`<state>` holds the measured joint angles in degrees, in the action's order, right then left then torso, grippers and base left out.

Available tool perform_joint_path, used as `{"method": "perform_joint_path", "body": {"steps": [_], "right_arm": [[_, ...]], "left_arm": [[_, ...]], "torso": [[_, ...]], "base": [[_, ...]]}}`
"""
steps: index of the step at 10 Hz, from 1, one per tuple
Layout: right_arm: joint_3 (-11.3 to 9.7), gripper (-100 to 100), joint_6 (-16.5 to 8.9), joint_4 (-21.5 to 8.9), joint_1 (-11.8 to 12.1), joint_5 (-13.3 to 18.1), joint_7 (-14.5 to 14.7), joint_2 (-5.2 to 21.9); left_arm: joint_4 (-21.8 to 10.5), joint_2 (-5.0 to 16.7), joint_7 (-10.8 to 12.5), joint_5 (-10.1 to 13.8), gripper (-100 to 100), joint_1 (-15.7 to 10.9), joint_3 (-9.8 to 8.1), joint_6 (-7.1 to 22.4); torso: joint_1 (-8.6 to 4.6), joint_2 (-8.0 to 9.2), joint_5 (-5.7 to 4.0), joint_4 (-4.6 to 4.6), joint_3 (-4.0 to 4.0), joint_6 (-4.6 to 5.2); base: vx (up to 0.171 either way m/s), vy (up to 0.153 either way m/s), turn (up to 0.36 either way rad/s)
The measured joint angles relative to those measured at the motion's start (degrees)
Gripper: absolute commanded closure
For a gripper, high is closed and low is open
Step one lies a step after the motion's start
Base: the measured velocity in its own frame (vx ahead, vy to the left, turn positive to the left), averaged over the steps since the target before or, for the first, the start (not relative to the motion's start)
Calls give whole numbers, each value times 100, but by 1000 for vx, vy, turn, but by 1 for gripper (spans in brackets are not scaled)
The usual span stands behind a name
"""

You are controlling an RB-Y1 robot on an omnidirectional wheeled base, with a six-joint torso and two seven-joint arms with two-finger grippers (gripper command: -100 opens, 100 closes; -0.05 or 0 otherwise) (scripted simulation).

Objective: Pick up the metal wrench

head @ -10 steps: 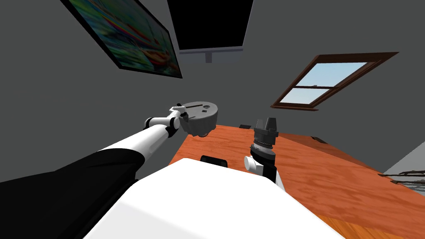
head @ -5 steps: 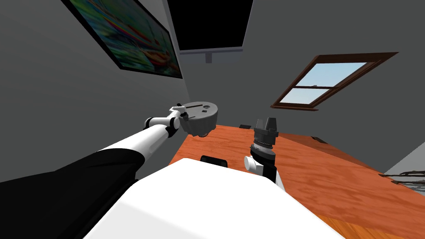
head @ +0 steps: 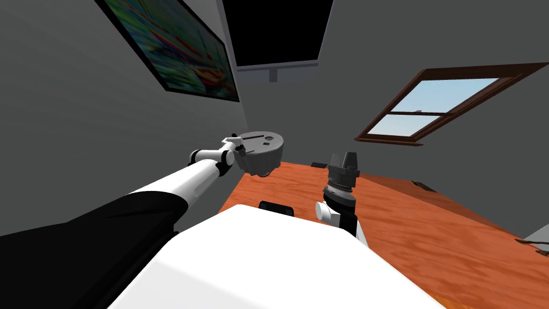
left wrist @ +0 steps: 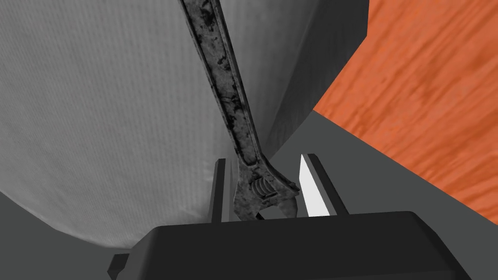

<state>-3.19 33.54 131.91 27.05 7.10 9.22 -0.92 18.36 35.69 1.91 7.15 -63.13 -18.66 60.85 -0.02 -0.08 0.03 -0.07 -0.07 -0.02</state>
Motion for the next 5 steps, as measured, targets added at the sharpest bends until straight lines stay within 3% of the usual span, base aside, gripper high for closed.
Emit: {"method": "perform_joint_path", "body": {"steps": [2,3,4,5], "right_arm": [[1,0,0,0,1,0,0,0],[0,0,0,0,0,0,0,0],[0,0,0,0,0,0,0,0],[0,0,0,0,0,0,0,0]], "left_arm": [[419,-149,52,-15,100,27,49,239],[556,-243,94,-39,100,-26,101,372],[358,-246,94,-53,100,-142,127,301],[324,-246,92,-54,0,-153,129,269]], "torso": [[0,5,-4,6,6,-8],[-1,6,-3,5,6,-6],[-1,3,0,1,2,0],[-1,2,-1,2,2,-2]], "base": [[3,7,232],[5,4,25],[0,0,0],[0,0,0]]}}
